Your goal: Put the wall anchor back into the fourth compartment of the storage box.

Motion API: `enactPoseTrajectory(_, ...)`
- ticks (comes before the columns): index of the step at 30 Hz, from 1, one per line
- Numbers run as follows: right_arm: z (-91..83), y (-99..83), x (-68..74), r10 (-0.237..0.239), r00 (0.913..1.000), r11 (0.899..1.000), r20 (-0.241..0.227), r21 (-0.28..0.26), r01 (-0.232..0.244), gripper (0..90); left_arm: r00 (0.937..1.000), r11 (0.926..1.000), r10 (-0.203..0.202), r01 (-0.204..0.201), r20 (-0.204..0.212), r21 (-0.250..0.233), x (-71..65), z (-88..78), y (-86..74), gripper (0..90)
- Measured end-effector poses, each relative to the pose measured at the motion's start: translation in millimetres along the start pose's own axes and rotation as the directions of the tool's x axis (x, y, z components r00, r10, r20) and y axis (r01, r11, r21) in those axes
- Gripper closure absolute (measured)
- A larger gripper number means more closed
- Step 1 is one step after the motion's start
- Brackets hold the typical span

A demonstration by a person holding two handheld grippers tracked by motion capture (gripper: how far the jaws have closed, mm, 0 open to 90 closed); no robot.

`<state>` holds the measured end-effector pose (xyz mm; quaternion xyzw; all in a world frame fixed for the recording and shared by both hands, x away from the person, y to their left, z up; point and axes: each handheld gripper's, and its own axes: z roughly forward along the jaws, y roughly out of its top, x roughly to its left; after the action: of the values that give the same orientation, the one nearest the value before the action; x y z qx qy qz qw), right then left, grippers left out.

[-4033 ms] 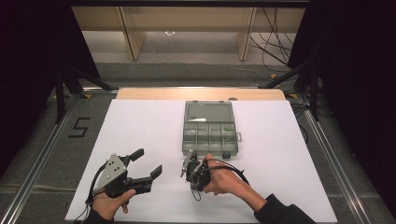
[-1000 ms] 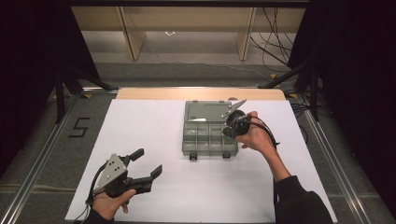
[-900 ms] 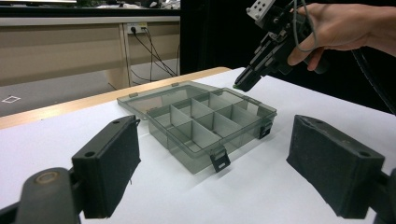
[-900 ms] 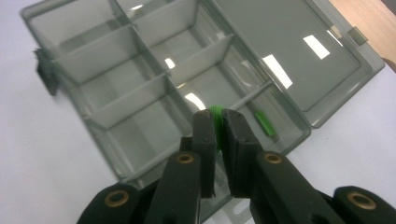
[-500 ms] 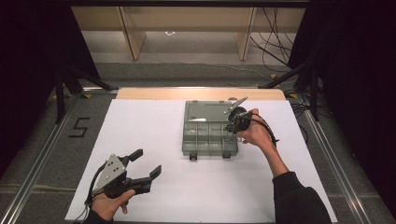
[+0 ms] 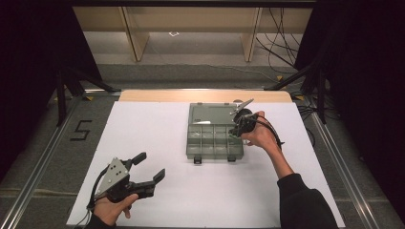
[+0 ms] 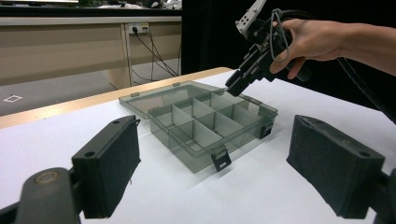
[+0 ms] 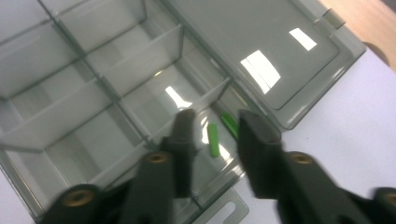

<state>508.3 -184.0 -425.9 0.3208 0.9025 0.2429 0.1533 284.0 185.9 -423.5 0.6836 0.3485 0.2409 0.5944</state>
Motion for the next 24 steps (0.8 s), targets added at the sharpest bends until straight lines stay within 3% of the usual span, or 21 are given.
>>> enactPoseTrajectory(3, -5.8, 1.5, 1.3, 0.021, 0.9998, 0.999, 0.0, -0.044, -0.021, 51.4, 1.0, 1.0, 0.0, 0.0, 0.0, 0.0, -0.1, -0.1, 0.0, 15.9)
enactPoseTrajectory(5, -8.1, 2.5, 2.1, 0.036, 0.9993, 0.998, 0.001, -0.055, -0.036, 49.1, 1.0, 1.0, 0.001, -0.001, 0.0, 0.001, -0.1, -0.1, 0.0, 15.9)
enactPoseTrajectory(6, -10.7, 3.2, 2.9, 0.029, 0.9995, 0.995, 0.012, -0.096, -0.028, 45.1, 1.0, 1.0, 0.001, -0.001, 0.0, 0.001, -0.1, -0.1, -0.1, 15.9)
enactPoseTrajectory(9, -16.3, 4.1, 6.1, 0.059, 0.9982, 0.994, -0.008, -0.094, -0.059, 41.2, 1.0, 1.0, 0.0, 0.0, 0.0, 0.0, 0.0, 0.0, 0.0, 15.9)
enactPoseTrajectory(13, -24.8, 2.6, 14.7, 0.059, 0.9982, 0.989, 0.004, -0.139, -0.058, 37.0, 1.0, 1.0, -0.001, 0.001, -0.001, 0.0, -0.1, -0.1, -0.1, 15.9)
enactPoseTrajectory(16, -33.0, 0.7, 20.3, 0.054, 0.9983, 0.987, -0.021, -0.153, -0.057, 36.8, 1.0, 1.0, 0.0, 0.0, 0.0, 0.0, -0.1, -0.3, 0.1, 15.9)
enactPoseTrajectory(19, -37.9, -0.6, 23.8, 0.053, 0.9985, 0.979, -0.015, -0.195, -0.055, 36.8, 1.0, 1.0, -0.001, 0.001, 0.006, -0.009, 0.2, 0.5, -0.2, 15.9)
enactPoseTrajectory(20, -44.8, -1.4, 28.3, 0.066, 0.9971, 0.971, -0.039, -0.227, -0.073, 36.8, 1.0, 1.0, 0.0, 0.0, 0.0, 0.002, -0.1, -0.2, 0.1, 15.9)
enactPoseTrajectory(21, -44.8, -1.4, 28.3, 0.066, 0.9971, 0.971, -0.039, -0.227, -0.073, 36.8, 1.0, 1.0, 0.001, -0.001, 0.001, 0.002, 0.0, -0.2, 0.1, 15.9)
enactPoseTrajectory(22, -49.6, -2.8, 33.8, 0.067, 0.9973, 0.959, -0.03, -0.275, -0.073, 36.1, 1.0, 1.0, 0.001, -0.001, 0.0, 0.002, -0.1, -0.2, 0.1, 15.9)
enactPoseTrajectory(24, -52.7, -3.8, 36.4, 0.067, 0.9969, 0.955, -0.042, -0.288, -0.076, 35.7, 1.0, 1.0, 0.0, 0.0, 0.0, 0.001, -0.1, -0.2, 0.1, 15.9)
